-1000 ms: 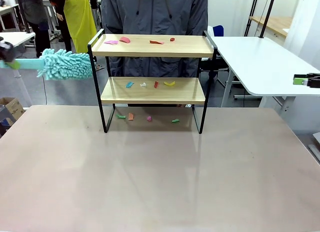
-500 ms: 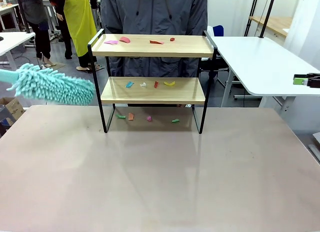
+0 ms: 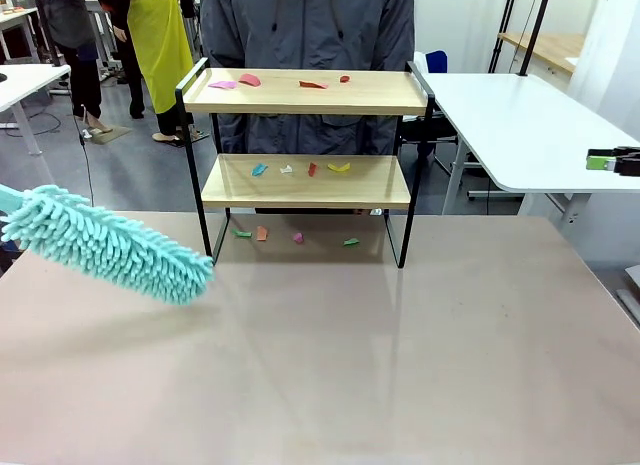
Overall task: Clean the shelf.
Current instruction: Clean the specific section of the Shelf indicated by the human with the Duster.
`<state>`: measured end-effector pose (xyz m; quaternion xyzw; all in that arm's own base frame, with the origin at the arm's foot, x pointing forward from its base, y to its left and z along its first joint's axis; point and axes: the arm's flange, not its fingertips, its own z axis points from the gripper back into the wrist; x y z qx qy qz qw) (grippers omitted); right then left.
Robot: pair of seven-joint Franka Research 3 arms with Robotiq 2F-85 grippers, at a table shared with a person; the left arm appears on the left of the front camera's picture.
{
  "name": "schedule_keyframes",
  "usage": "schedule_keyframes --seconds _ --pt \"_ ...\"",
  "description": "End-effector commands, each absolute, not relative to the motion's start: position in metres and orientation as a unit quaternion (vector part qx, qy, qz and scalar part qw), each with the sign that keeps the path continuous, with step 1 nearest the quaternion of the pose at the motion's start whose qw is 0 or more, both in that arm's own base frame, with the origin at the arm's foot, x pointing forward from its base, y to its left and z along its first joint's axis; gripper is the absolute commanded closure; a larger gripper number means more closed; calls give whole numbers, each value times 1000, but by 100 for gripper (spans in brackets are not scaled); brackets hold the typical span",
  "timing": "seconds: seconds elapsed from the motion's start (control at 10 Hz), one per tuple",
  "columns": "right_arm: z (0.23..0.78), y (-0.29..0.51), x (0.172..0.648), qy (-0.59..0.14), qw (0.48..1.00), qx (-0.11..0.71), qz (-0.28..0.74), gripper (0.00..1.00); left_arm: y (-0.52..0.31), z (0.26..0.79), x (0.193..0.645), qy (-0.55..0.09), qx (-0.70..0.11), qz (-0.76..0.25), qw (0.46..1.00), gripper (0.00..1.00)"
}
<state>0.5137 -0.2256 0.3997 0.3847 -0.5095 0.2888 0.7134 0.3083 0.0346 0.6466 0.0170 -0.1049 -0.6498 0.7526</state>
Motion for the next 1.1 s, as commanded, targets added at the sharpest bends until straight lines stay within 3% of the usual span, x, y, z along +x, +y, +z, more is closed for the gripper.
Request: schedule_keyframes --seconds 0.0,0.3,0.4,1.0 --pt "402 -224 515 -511 714 382 290 0 18 652 309 -98 7 -702 705 86" --pt "402 -224 515 -511 714 382 290 0 -9 650 309 -100 -20 -709 698 86" --pt "402 -224 515 -511 714 382 290 0 -8 645 307 -94 11 -713 694 86" --pt "402 -224 515 -511 714 382 290 0 -8 645 307 -94 11 -713 694 86"
